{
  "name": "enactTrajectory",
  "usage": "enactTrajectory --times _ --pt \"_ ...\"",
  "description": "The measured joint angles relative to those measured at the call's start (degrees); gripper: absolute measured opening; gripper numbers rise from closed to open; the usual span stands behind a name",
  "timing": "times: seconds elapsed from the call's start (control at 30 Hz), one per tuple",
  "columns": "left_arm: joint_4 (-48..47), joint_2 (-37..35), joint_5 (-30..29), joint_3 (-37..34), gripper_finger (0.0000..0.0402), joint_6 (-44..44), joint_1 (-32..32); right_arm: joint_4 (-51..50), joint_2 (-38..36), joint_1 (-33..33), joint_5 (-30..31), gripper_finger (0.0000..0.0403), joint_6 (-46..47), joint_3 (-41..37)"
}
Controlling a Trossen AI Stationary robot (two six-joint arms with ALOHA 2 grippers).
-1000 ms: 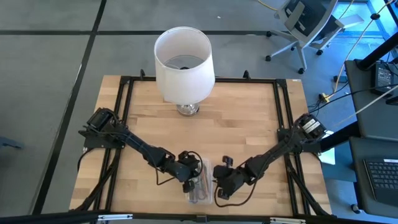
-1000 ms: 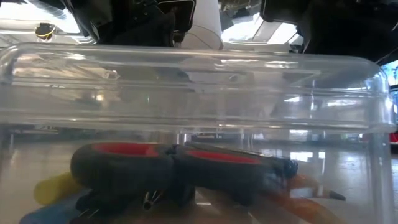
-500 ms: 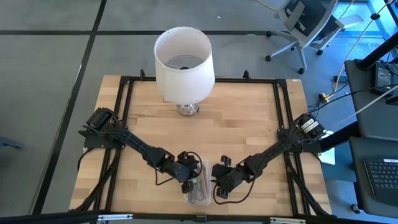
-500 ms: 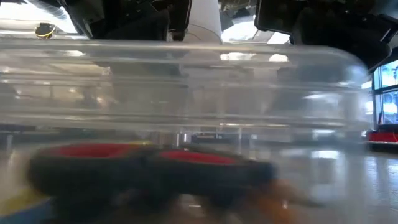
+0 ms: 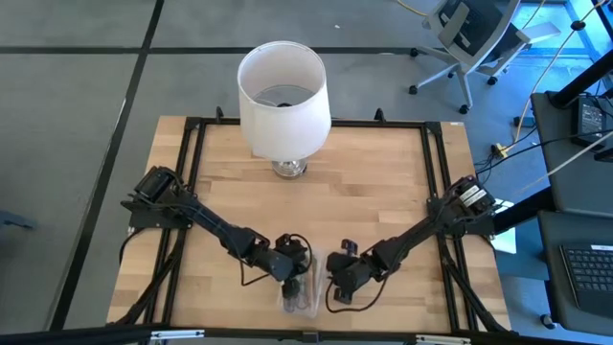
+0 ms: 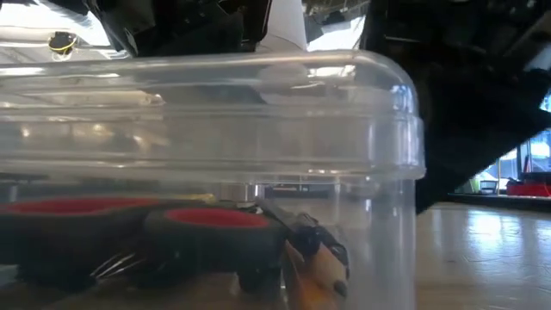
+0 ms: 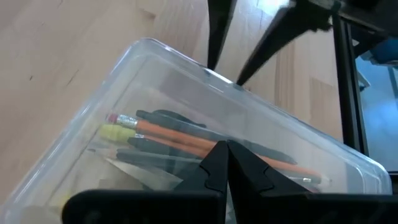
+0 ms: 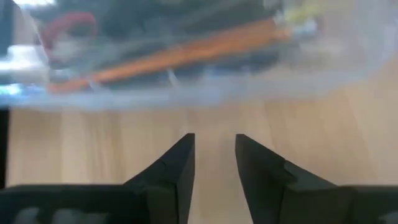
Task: Pick & place school supplies into a supply box
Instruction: Close the transparent supply box
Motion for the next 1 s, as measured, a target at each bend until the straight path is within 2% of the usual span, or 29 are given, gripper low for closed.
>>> enactTrajectory --times 0.23,0.4,0.5,0.67,0.8,0.9,1.0 --pt "-1.31 -3.33 -0.53 -0.21 0.0002 3.44 0.13 -7.88 -1.6 0.43 -0.99 0.0119 1.78 2.95" --pt "-1.25 -7.87 -2.25 -0.17 0.0002 5.01 0.17 -16.35 -1.71 0.74 -1.04 0.0119 1.74 6.58" --pt "-4.42 -11.85 -2.97 -0.13 0.0002 4.66 -0.47 -20.64 -1.71 0.92 -1.39 0.0119 1.83 8.84" --pt "-15.89 -17.58 -2.1 0.0 0.0001 -3.85 -3.32 -19.32 -1.71 1.53 -0.96 0.0119 1.75 10.67" --pt "-24.47 -17.95 -1.55 0.0 0.0001 -12.3 -7.17 -16.87 -1.71 1.59 1.75 0.0119 1.86 10.52" --pt "-25.97 -15.8 -1.14 0.0 0.0002 -16.62 -9.41 -16.77 -1.53 1.15 2.1 0.0119 1.73 10.51" --pt "-23.24 -12.58 -1.12 0.0 0.0001 -18.5 -10.22 -16.86 -1.51 0.25 2.09 0.0119 1.14 10.5"
